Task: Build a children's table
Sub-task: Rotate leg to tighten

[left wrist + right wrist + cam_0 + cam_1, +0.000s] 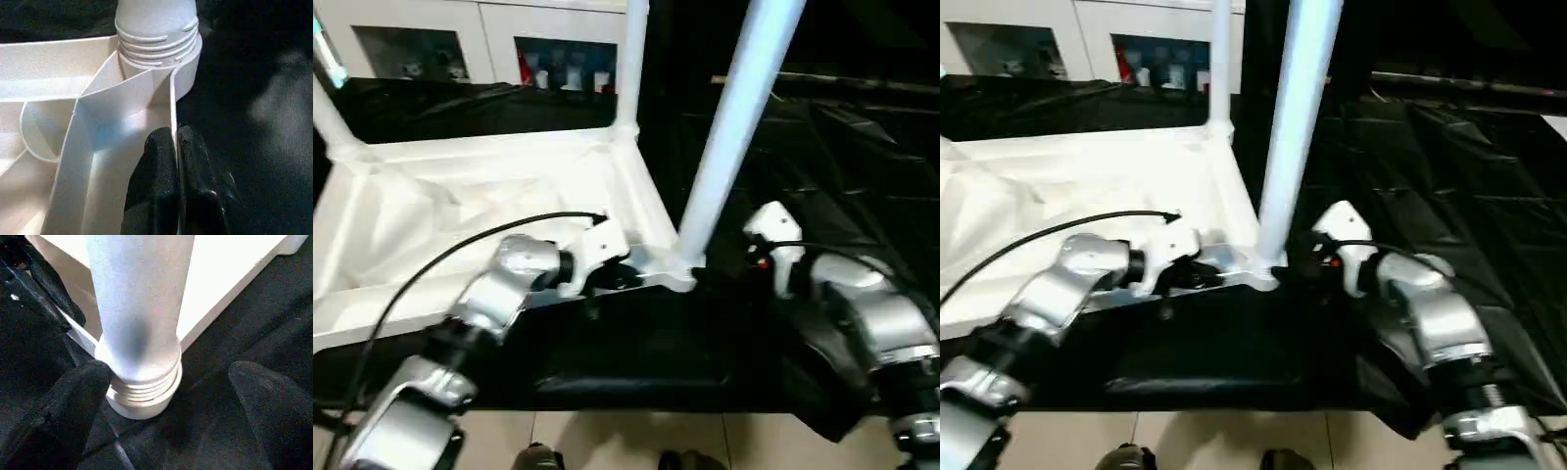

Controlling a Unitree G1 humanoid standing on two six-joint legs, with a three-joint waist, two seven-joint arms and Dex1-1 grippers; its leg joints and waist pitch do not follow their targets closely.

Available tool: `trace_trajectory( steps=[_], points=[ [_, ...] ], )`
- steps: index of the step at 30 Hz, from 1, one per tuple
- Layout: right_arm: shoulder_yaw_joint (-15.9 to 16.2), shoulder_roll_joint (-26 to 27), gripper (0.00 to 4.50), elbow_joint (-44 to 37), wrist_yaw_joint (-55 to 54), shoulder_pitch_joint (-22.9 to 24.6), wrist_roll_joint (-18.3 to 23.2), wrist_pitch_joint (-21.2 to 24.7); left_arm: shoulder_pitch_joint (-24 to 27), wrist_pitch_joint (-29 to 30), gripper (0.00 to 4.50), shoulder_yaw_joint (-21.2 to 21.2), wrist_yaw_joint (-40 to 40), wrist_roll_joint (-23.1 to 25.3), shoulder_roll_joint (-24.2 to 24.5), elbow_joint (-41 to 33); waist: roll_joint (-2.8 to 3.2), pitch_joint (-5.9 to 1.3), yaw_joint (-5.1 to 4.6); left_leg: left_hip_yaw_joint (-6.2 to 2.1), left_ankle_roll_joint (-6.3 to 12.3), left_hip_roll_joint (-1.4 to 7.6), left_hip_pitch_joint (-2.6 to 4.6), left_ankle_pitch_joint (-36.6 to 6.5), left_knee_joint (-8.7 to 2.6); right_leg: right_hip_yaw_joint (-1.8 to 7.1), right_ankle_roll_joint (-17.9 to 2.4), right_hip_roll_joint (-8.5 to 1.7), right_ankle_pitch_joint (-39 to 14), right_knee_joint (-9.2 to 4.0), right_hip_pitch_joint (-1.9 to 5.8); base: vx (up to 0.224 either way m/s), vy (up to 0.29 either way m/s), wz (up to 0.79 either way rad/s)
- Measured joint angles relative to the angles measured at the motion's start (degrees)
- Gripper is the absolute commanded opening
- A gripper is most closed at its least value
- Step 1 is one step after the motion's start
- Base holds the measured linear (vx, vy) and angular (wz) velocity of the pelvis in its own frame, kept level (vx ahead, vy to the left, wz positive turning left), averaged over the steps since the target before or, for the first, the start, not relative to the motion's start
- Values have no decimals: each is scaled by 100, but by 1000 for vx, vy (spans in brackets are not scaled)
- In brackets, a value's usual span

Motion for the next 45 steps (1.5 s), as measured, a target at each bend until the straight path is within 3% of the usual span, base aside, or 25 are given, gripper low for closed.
trace_trajectory(
  steps=[8,16,25,28,31,32,37,45],
  points=[
    [219,370,447,331,128,-44,14,-266,62,-58,0,9,-81,6,10,-85,-8,-5,34,2,0,0,6,0,-2,-1,16,-4,-10,-6,2,0,0,0],
    [224,476,447,667,162,-269,-21,-494,70,-85,0,-13,-200,2,29,-111,-21,-14,56,4,1,-1,5,0,-4,0,0,-7,0,-9,3,0,0,0],
    [236,484,376,738,358,-269,-21,-608,86,-88,0,-9,-203,-6,63,-112,-42,-27,53,5,1,-1,6,0,-4,0,2,-7,-1,-7,3,0,0,0],
    [241,523,334,818,389,-273,-21,-619,86,-88,0,-10,-202,-4,66,-111,-49,-31,53,4,1,-1,6,0,-4,0,1,-6,0,-7,3,0,0,0],
    [262,536,325,848,391,-273,-26,-621,86,-88,0,-11,-203,-2,66,-111,-50,-32,52,5,1,-1,6,0,-3,0,1,-6,0,-7,3,0,0,0],
    [262,536,299,848,391,-273,-27,-622,87,-88,0,-11,-203,-2,68,-111,-51,-33,52,4,1,-1,6,0,-4,0,1,-6,0,-6,3,0,0,0],
    [240,579,278,885,376,-273,-30,-638,92,-83,0,-1,-202,-4,73,-108,-54,-35,46,5,1,0,7,0,-4,0,3,-6,-2,-6,3,0,0,0],
    [-72,1465,274,1644,-1403,-466,-164,-995,-97,108,0,236,670,122,-311,407,-95,-66,-84,4,0,-4,23,1,-2,9,20,-5,-11,-20,14,0,0,0]
  ],
)
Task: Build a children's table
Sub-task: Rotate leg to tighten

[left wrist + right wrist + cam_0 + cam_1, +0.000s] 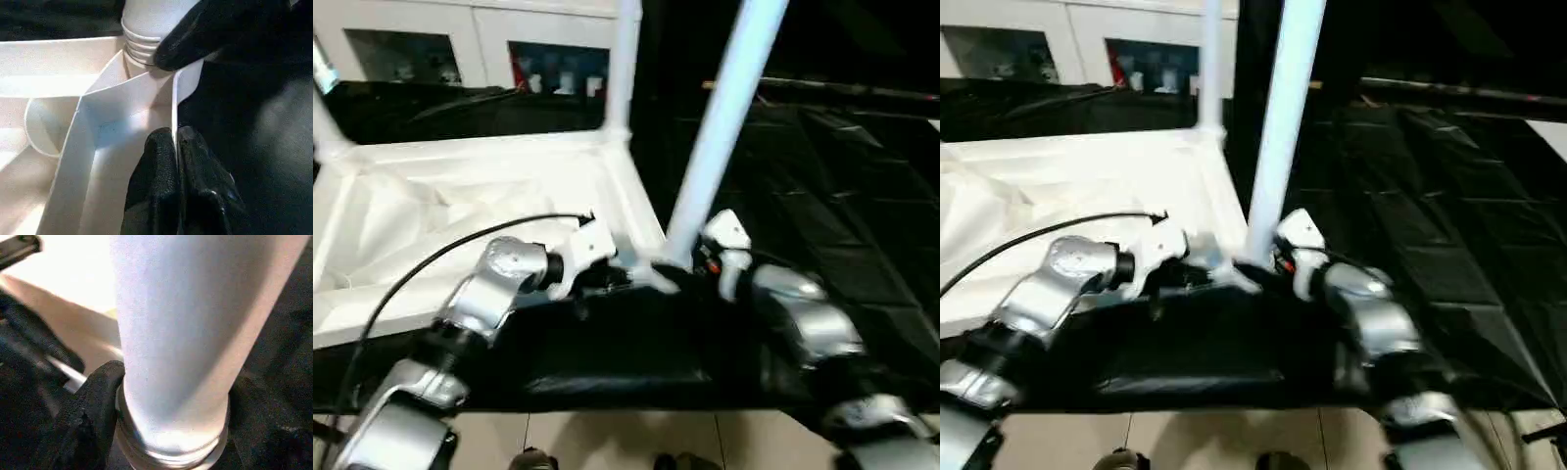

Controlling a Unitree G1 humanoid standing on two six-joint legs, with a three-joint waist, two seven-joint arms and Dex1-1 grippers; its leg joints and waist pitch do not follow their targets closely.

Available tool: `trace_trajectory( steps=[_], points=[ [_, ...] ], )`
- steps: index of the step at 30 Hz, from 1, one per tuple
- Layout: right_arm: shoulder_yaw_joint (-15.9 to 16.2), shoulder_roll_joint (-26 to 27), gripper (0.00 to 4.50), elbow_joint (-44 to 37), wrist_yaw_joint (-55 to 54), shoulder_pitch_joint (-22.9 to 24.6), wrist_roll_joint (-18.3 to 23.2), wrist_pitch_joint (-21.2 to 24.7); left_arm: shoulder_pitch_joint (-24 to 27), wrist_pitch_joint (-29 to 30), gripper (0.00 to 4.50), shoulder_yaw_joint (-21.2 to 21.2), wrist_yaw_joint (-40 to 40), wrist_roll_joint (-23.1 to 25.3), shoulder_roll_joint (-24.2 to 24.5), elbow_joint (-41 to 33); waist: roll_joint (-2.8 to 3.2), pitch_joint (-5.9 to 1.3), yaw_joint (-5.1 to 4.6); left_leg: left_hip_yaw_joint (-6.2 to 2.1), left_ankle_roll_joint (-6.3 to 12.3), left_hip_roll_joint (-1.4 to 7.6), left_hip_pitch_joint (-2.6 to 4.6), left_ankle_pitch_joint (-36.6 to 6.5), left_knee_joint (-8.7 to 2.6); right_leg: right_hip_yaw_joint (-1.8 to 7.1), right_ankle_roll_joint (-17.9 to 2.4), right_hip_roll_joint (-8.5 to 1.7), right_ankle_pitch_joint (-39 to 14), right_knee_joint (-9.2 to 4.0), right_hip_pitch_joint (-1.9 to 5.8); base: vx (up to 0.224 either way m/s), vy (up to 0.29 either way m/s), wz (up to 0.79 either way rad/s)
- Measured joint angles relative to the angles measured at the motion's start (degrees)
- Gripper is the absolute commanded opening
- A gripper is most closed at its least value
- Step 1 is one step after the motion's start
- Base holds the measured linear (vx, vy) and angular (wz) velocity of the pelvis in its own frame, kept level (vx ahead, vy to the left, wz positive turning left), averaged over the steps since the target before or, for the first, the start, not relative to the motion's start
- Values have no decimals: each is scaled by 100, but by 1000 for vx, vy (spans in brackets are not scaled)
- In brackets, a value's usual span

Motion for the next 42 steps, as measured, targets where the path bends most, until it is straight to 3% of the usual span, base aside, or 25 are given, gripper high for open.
trace_trajectory(
  steps=[5,8,9,16,20,23,29,35,42],
  points=[
    [-404,749,274,640,-2038,-430,-194,47,-410,259,0,94,1069,205,-678,660,3,-3,-35,-8,1,-43,-5,0,4,20,3,-16,-2,-15,-1,0,0,0],
    [-564,965,274,911,-2455,-601,-221,-7,-501,330,0,153,1400,220,-931,839,14,-9,-14,-11,2,-47,-18,-1,1,18,6,-19,-4,-33,2,0,0,0],
    [-617,1001,330,985,-2496,-626,-219,-42,-508,329,0,168,1452,234,-977,860,15,-10,-11,-11,3,-47,-21,-1,-1,17,6,-19,-3,-36,3,0,0,0],
    [-665,1072,392,1115,-2455,-658,-223,-266,-515,275,0,204,1444,269,-1015,899,31,-21,-14,-12,3,-46,-26,0,-8,15,5,-19,-3,-36,3,0,0,0],
    [-589,851,423,1100,-1878,-656,-234,-293,-499,109,0,199,1171,257,-855,890,28,-19,-18,-14,3,-45,-28,0,-26,12,6,-16,-3,-36,-5,0,0,0],
    [-212,296,423,730,-699,-487,-234,-228,-386,-142,0,180,584,145,-532,763,26,-18,-9,-15,4,-44,-27,0,-62,8,9,-12,0,-36,-10,0,0,0],
    [272,-489,423,-161,1094,-96,-34,-37,-199,-489,0,82,-676,-101,-9,443,27,-18,122,-9,4,-29,-30,2,-97,4,16,-2,-6,-19,-22,0,0,0],
    [394,-901,423,-557,2062,-53,112,187,-91,-541,0,74,-1384,-289,273,252,26,-18,141,6,6,-32,-34,-2,-94,10,7,-6,-36,-31,-20,0,0,0],
    [418,-915,423,-576,2176,-55,125,202,-108,-595,0,75,-1470,-295,316,282,11,3,136,5,5,-31,-30,-1,-95,12,10,-6,-37,-30,-20,0,0,0]
  ],
)
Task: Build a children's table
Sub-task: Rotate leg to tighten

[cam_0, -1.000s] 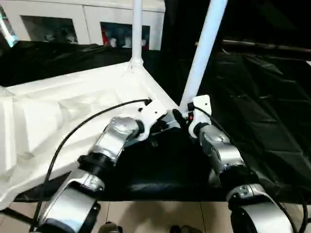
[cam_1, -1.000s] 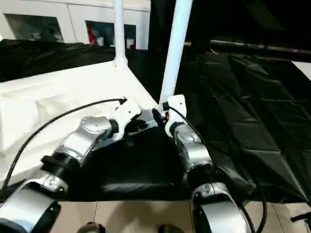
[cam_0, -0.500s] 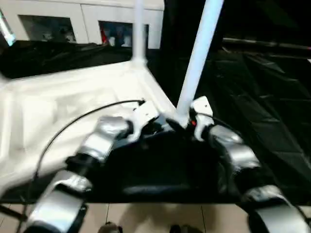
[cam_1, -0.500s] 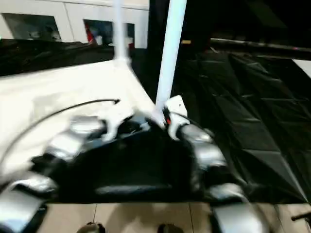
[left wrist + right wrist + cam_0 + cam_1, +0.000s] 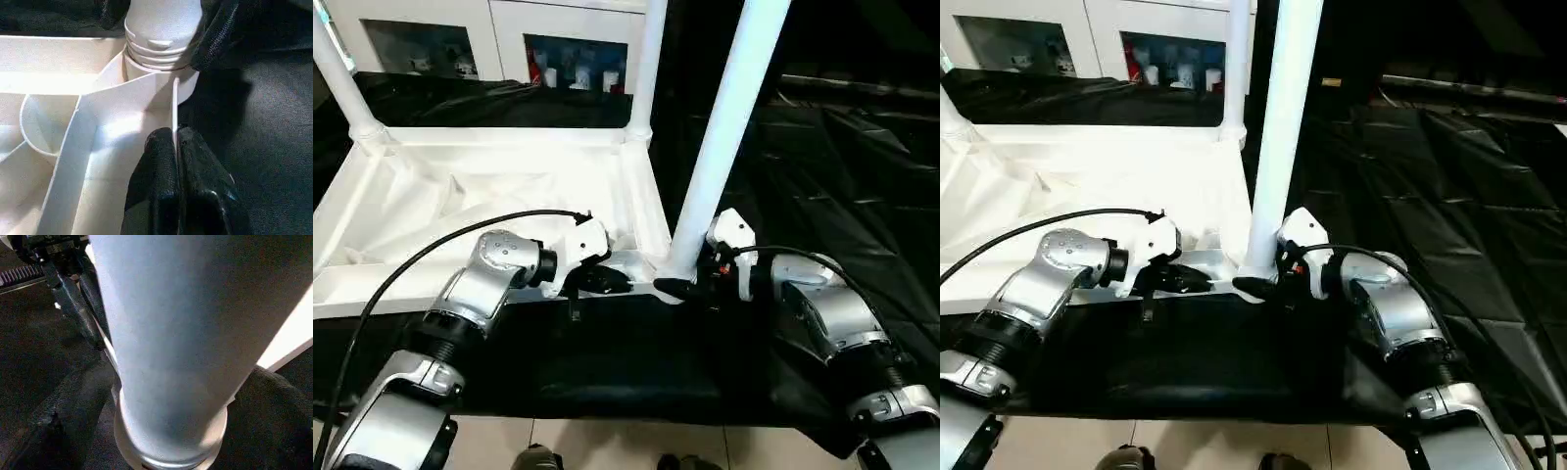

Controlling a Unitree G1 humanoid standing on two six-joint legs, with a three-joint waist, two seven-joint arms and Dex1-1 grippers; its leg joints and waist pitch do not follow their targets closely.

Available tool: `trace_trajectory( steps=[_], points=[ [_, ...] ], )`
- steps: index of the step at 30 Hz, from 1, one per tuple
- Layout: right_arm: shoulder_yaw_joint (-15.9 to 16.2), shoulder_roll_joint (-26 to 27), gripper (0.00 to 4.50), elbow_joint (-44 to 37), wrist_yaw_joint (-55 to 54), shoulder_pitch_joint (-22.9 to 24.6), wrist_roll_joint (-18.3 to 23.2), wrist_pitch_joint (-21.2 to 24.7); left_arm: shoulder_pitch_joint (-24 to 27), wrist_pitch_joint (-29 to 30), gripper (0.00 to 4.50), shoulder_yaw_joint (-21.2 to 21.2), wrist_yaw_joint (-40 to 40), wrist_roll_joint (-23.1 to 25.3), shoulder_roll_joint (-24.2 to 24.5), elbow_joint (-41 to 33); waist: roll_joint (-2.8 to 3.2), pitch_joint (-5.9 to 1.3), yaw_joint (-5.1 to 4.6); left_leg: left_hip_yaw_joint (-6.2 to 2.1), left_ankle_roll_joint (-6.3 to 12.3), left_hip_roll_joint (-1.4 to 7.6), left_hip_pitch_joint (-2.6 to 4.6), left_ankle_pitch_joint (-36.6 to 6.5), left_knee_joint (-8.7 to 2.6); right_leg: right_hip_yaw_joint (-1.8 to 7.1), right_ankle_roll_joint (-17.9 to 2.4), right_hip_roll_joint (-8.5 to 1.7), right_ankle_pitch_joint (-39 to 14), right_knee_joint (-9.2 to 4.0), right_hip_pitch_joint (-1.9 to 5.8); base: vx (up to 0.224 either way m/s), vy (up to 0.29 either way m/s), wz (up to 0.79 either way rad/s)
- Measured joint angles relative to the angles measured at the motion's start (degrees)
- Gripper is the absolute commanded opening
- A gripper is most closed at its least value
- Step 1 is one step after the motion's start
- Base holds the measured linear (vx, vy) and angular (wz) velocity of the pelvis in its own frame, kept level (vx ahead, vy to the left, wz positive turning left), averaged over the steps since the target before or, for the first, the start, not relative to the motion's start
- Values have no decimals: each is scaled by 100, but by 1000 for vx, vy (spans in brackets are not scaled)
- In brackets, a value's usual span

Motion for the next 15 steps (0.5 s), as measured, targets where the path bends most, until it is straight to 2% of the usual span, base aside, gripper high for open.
trace_trajectory(
  steps=[4,11,15],
  points=[
    [0,0,423,-11,81,0,10,90,-4,13,0,12,-44,-6,31,-79,-6,49,-2,0,0,0,1,0,-8,0,10,0,-6,0,-2,0,0,0],
    [-10,59,353,-11,89,-2,41,114,-4,13,0,59,-89,-20,72,-137,5,116,-7,-1,-1,-1,7,0,-37,-2,36,1,-22,0,-7,0,0,0],
    [-34,104,331,8,59,-35,44,118,-8,12,0,95,-132,-21,97,-149,-7,140,-15,-1,-1,-1,9,0,-64,-2,37,0,-23,-1,-14,0,0,0]
  ],
)
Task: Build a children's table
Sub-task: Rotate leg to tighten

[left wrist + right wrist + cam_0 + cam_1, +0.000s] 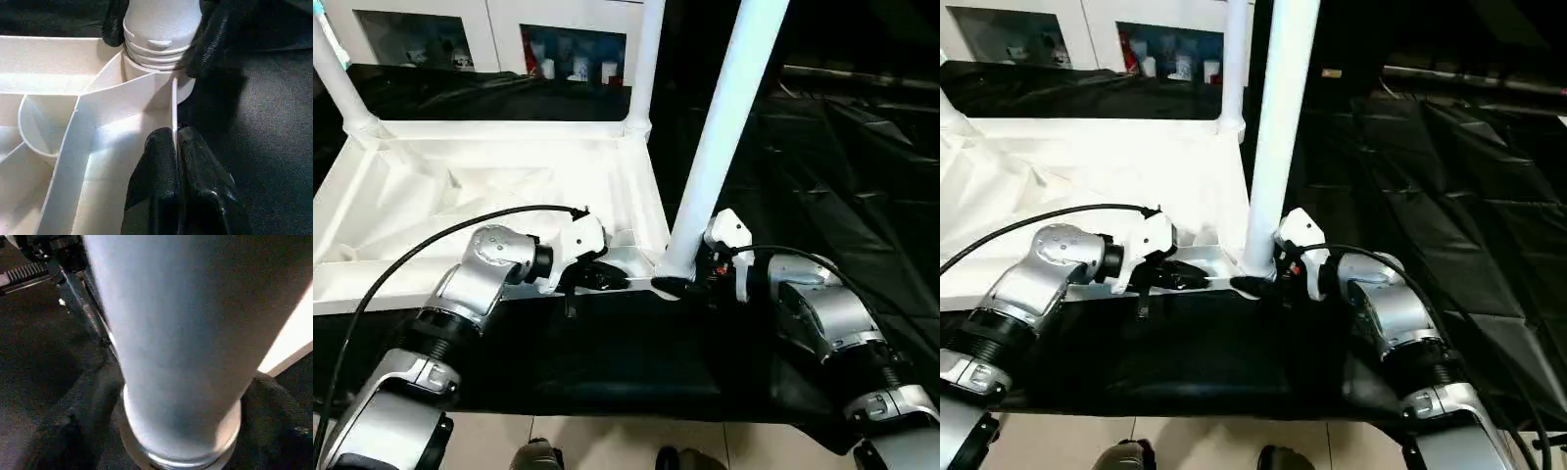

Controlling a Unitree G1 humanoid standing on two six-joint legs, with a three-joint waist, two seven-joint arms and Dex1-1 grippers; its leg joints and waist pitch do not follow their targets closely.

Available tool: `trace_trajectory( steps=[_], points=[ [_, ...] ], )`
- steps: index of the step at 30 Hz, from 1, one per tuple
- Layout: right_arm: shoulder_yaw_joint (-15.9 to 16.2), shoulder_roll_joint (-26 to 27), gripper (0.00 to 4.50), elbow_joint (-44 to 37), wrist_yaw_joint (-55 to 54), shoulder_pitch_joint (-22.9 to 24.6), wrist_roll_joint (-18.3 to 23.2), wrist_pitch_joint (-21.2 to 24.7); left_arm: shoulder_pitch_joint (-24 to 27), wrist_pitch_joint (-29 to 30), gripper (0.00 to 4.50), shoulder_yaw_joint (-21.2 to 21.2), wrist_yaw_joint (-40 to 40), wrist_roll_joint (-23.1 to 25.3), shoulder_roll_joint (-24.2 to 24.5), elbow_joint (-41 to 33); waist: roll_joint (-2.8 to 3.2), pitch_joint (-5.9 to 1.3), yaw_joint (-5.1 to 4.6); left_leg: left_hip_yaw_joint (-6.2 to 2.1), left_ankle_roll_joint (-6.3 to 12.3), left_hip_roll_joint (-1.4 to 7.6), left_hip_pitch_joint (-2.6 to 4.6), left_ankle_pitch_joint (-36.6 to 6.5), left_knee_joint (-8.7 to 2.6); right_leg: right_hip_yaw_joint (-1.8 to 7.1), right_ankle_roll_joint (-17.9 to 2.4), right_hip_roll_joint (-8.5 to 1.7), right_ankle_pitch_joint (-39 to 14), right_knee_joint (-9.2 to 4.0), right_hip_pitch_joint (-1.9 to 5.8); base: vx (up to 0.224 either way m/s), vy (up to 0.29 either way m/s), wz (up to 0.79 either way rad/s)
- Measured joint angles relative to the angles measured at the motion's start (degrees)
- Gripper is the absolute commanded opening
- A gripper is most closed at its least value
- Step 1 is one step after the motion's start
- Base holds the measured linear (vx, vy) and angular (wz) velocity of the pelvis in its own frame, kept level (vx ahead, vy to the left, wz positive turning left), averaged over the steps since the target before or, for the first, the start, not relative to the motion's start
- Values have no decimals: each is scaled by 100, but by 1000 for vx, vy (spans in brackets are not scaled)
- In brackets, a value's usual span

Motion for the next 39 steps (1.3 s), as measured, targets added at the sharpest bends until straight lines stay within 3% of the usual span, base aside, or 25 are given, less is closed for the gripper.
trace_trajectory(
  steps=[7,12,19,21,25,28,29,30,32,35,39],
  points=[
    [-58,43,281,2,8,-14,2,54,-2,7,0,17,-28,-7,18,-18,-7,8,2,0,0,0,-3,0,-19,-1,1,0,-1,-1,-10,0,0,0],
    [-112,173,275,39,-151,-18,0,45,-2,94,0,65,59,0,15,-44,-15,29,-11,-1,-1,2,-1,0,-26,2,1,-1,-1,-1,-10,0,0,0],
    [-605,1018,273,547,-2233,-173,-166,-150,-295,396,0,211,1256,293,-449,276,-29,45,-158,-12,-1,-10,-7,0,-49,7,2,-4,-1,-79,7,0,0,0],
    [-853,1440,273,750,-3311,-329,-287,-113,-411,569,0,248,1858,456,-750,389,-29,45,-186,-11,-1,-18,-7,0,-46,21,2,-9,-1,-97,13,0,0,0],
    [-1138,1878,273,1074,-4704,-600,-342,-96,-453,804,0,274,2715,586,-1256,433,13,16,-180,6,0,-22,-5,0,-47,44,0,-10,2,-138,37,0,0,0],
    [-1223,1918,273,1223,-4993,-683,-440,-244,-449,776,0,290,3008,634,-1479,449,22,8,-145,38,1,-22,-9,1,-48,74,8,-6,4,-136,44,17,7,3],
    [-1223,1919,329,1239,-4997,-682,-452,-302,-448,776,0,314,3008,633,-1492,443,29,4,-138,42,2,-22,-11,1,-48,75,9,-4,5,-135,43,0,0,0],
    [-1223,1919,343,1250,-4997,-682,-460,-333,-447,775,0,321,3008,633,-1495,439,33,2,-137,44,2,-22,-13,1,-48,75,7,-4,7,-135,43,0,0,0],
    [-1183,1922,343,1260,-4902,-670,-546,-421,-444,751,0,365,3011,633,-1483,431,31,3,-151,46,3,-19,-16,1,-48,74,6,0,8,-133,38,0,0,0],
    [-1154,1901,386,1283,-4756,-670,-560,-482,-386,625,0,378,2954,618,-1425,400,29,4,-164,46,3,-16,-19,1,-49,73,7,4,8,-133,34,0,0,0],
    [-925,1610,388,1272,-4073,-670,-556,-510,-329,407,0,391,2631,447,-1172,392,19,9,-196,45,3,-14,-20,1,-51,67,7,11,8,-132,30,0,0,0]
  ],
)
